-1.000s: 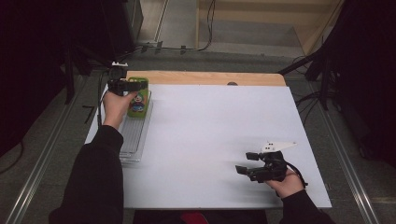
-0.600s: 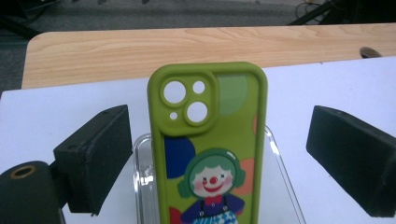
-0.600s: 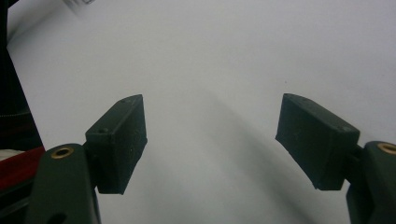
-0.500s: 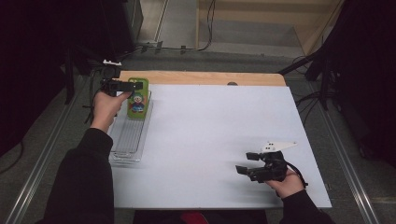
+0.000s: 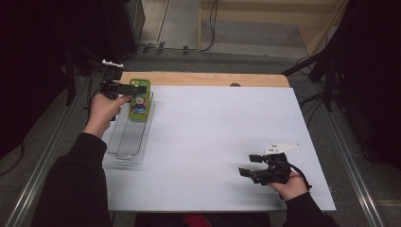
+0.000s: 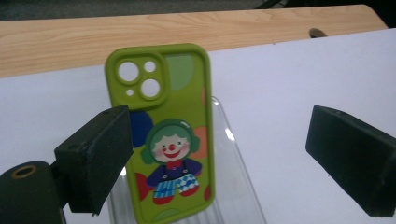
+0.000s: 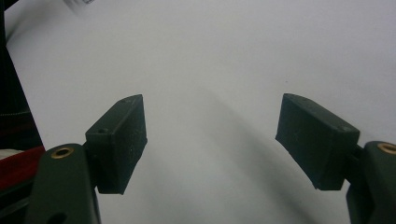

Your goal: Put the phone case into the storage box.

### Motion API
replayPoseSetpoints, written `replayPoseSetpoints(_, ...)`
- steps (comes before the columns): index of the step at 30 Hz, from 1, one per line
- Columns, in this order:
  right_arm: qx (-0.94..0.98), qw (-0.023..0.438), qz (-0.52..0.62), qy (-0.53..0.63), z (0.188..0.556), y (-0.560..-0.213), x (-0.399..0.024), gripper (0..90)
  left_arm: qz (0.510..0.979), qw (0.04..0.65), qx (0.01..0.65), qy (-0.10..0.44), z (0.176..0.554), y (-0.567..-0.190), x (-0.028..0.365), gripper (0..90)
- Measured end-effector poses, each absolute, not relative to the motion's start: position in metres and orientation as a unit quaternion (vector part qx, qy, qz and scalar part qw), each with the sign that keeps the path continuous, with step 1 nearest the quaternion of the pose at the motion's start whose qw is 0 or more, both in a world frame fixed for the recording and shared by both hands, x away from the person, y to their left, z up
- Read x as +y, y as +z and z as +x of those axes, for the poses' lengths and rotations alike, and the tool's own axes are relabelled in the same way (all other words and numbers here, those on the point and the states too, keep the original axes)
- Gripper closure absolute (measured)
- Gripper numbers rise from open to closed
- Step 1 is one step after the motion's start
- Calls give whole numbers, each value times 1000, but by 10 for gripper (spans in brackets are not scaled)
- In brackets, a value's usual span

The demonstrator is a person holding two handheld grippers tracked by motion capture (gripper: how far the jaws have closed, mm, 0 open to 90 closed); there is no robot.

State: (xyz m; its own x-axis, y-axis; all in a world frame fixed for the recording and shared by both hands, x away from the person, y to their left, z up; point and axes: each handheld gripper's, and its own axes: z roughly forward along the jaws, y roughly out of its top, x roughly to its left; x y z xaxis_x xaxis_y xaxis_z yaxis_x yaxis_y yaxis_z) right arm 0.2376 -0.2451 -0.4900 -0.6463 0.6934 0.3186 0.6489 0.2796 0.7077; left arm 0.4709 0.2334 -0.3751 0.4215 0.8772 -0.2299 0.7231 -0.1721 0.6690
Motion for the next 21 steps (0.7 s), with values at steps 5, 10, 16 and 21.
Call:
replayPoseSetpoints(5,799,26,421,428,238,-490,-246,227,767,375,515,82,465,-372,229,144)
replayPoseSetpoints(10,798,25,422,429,238,-490,-246,227,780,377,493,73,458,-368,224,146)
replayPoseSetpoints(16,798,23,422,429,238,-490,-246,227,791,396,463,58,448,-364,220,157)
replayPoseSetpoints(21,798,22,421,430,238,-490,-245,227,792,411,449,45,438,-363,217,157)
